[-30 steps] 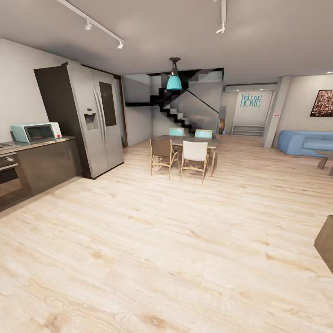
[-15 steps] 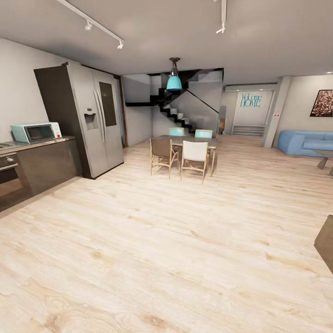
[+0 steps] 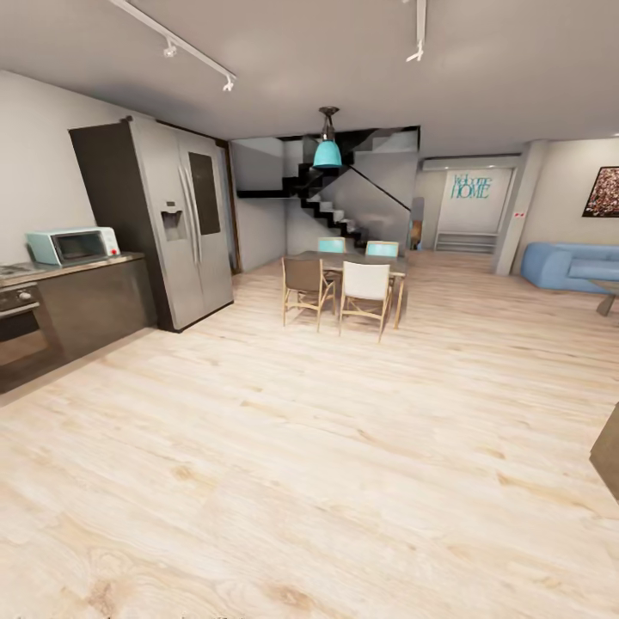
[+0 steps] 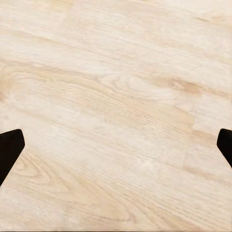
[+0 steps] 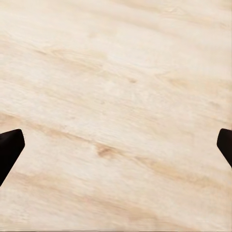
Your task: In the kitchen, take the Vidalia onion out of the sink, dice it on the chopping board with the paring knife, put the diced onion into the bowl on the countertop, then place both the paring knife and the chopping board into the sink.
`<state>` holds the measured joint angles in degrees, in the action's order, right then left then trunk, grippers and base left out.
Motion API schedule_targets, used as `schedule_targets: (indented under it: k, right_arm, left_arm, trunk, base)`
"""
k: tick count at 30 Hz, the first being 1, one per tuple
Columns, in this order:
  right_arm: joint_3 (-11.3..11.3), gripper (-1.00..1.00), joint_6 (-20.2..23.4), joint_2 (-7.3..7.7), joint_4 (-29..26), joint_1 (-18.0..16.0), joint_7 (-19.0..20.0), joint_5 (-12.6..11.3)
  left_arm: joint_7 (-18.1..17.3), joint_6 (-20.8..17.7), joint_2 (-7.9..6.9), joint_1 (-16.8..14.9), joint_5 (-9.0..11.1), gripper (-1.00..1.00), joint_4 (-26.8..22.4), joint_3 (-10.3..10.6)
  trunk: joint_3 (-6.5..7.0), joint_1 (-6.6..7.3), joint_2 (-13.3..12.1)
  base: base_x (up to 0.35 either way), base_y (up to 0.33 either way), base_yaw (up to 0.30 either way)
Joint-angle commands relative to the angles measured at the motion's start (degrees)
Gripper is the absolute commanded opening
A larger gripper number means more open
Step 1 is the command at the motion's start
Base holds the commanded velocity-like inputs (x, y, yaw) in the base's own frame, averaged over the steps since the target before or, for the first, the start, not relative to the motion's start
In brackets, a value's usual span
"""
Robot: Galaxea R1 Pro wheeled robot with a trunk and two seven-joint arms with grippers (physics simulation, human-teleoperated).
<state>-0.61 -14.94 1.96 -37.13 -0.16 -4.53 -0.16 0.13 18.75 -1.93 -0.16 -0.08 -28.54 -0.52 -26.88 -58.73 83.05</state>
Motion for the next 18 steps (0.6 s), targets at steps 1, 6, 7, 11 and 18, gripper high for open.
schedule_targets:
  k: [1,6,7,11,18]
  right_arm:
    - [0.0,1.00,-0.1,0.02,0.2,0.0,-0.2,0.0]
    - [0.0,1.00,-0.1,0.05,0.8,0.0,-0.2,-0.1]
    - [0.0,1.00,-0.1,0.06,0.9,0.0,-0.2,-0.1]
    - [0.0,1.00,-0.2,0.06,1.0,0.0,-0.2,-0.1]
    - [0.0,1.00,-0.2,0.06,1.0,0.0,-0.3,0.0]
  left_arm:
    - [0.0,0.1,-0.01,0.0,0.0,1.00,0.1,-0.1]
    - [0.0,0.2,-0.32,0.0,0.0,1.00,0.5,-0.1]
    - [0.0,0.2,-0.36,0.0,0.0,1.00,0.6,-0.1]
    - [0.1,0.1,-0.43,0.0,0.0,1.00,0.6,-0.2]
    - [0.1,0.1,-0.41,0.0,0.1,1.00,0.6,-0.1]
  trunk:
    - [-0.05,0.00,0.0]
    - [-0.05,0.00,0.0]
    - [-0.05,0.00,0.0]
    - [-0.05,0.00,0.0]
    - [-0.05,0.00,0.0]
  base:
    - [0.000,0.000,0.195]
    - [0.050,-0.039,0.233]
    - [0.150,-0.157,0.255]
    - [0.186,-0.208,0.261]
    - [0.228,-0.235,0.263]
